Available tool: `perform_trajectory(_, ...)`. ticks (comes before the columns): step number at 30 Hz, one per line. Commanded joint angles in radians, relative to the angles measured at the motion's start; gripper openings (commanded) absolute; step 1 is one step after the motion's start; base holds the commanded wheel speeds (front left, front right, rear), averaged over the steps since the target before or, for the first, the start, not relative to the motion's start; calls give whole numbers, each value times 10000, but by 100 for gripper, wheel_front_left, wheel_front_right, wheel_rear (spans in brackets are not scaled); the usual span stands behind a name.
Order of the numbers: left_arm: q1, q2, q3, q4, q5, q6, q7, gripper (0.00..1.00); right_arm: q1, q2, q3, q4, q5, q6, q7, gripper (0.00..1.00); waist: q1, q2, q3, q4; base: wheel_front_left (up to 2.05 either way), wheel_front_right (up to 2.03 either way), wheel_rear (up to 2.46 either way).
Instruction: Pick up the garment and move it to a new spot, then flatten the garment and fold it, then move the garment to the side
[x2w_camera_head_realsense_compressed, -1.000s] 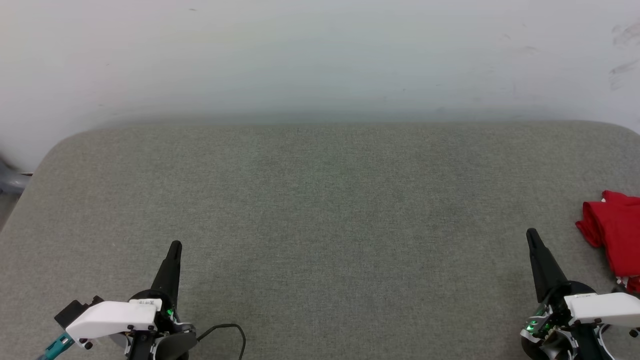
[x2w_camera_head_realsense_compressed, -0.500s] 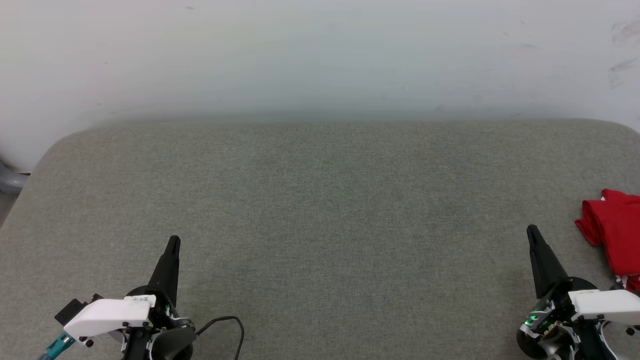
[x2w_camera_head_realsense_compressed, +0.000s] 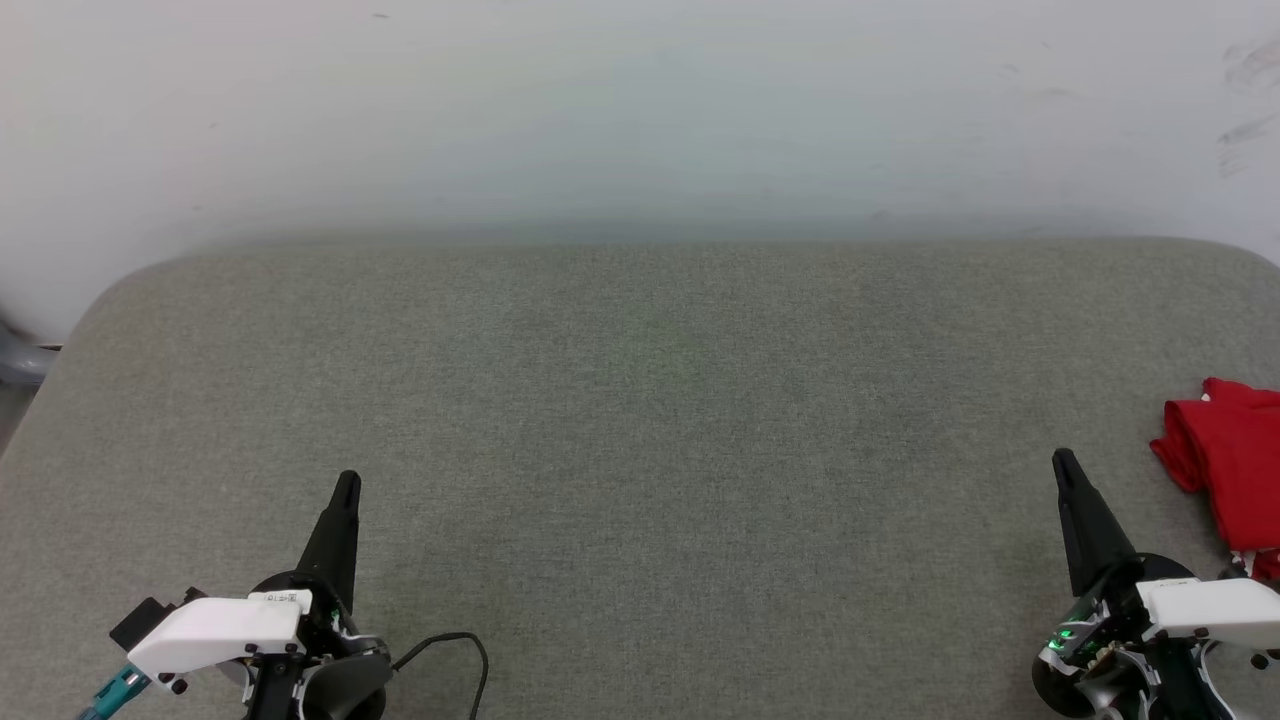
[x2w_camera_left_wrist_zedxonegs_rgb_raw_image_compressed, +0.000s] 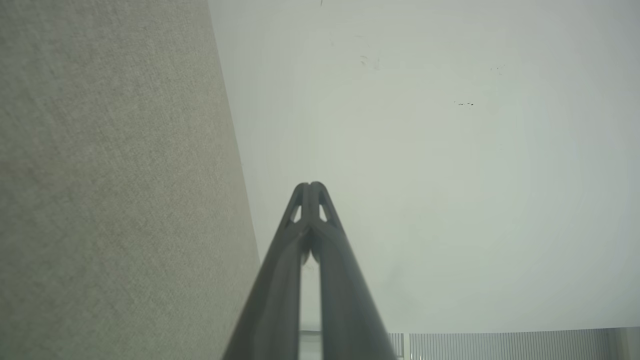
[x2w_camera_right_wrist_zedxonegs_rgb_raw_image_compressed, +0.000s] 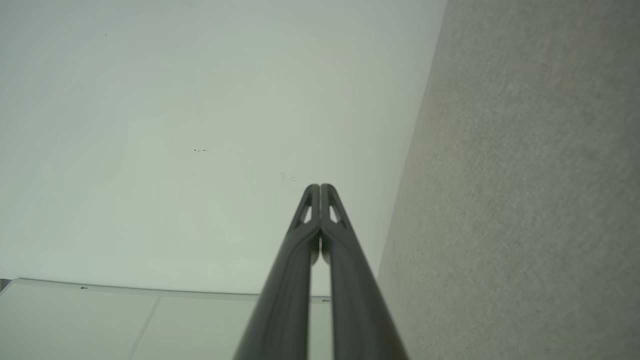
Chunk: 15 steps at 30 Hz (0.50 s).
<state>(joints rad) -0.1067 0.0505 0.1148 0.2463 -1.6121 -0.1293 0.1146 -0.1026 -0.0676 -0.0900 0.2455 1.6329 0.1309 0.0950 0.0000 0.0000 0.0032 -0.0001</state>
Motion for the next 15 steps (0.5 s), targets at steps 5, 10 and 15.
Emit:
perform_trajectory(5, -54, -26, 28, -8, -12, -45, 29, 0, -106, 23, -36, 15, -43, -3, 23, 0, 0, 0, -1, 1, 0, 0, 0)
perform_trajectory(10, -54, -26, 26, -8, -13, -45, 29, 0, -107, 31, -50, 15, -51, -3, 37, 0, 0, 0, -1, 1, 0, 0, 0)
perform_trajectory(15, -53, -26, 25, -8, -13, -45, 28, 0, -109, 42, -62, 16, -51, -3, 53, 0, 0, 0, -1, 1, 0, 0, 0)
